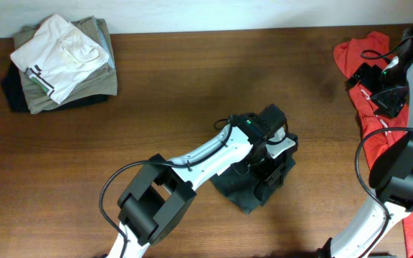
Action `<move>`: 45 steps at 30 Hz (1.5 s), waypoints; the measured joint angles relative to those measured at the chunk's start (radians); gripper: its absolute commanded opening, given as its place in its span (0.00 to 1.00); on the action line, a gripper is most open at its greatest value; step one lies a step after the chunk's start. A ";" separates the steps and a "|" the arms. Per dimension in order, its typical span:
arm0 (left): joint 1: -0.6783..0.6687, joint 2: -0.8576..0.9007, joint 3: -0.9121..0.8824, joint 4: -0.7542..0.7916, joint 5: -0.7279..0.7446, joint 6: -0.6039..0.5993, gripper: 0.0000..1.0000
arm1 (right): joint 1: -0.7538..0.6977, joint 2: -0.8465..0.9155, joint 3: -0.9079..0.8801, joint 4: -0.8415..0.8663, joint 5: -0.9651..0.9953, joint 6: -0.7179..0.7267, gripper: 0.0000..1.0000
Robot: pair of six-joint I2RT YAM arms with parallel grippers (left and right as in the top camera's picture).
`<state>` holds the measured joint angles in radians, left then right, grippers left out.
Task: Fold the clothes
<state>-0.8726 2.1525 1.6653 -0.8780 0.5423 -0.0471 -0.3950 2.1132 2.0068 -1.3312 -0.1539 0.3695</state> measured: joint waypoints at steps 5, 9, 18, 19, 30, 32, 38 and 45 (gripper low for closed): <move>-0.014 0.000 -0.002 -0.003 0.206 0.024 0.64 | 0.000 0.000 0.000 0.000 0.000 0.000 0.99; 0.059 -0.132 -0.003 -0.077 0.320 0.085 0.65 | 0.000 0.000 0.000 0.000 0.000 0.000 0.99; 0.223 -0.269 -0.182 -0.222 0.122 0.100 0.38 | 0.000 0.000 0.000 0.000 0.000 0.000 0.99; 0.210 -0.265 -0.233 -0.166 0.121 0.085 0.27 | 0.000 0.000 0.000 0.001 0.000 0.000 0.99; 0.093 -0.182 -0.372 0.165 0.225 -0.097 0.01 | 0.000 0.000 0.000 0.000 0.000 0.000 0.99; 0.078 -0.179 -0.372 0.143 0.259 -0.097 0.01 | 0.000 0.000 0.000 0.000 0.000 0.000 0.99; 0.010 -0.095 -0.369 0.130 0.428 -0.132 0.00 | 0.000 0.000 0.000 0.000 0.000 0.000 0.99; 0.103 -0.206 -0.058 0.019 0.181 -0.063 0.01 | 0.000 0.000 0.000 0.000 0.000 0.000 0.99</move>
<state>-0.7692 1.9465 1.6073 -0.8593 0.7231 -0.1097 -0.3950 2.1132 2.0068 -1.3312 -0.1539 0.3698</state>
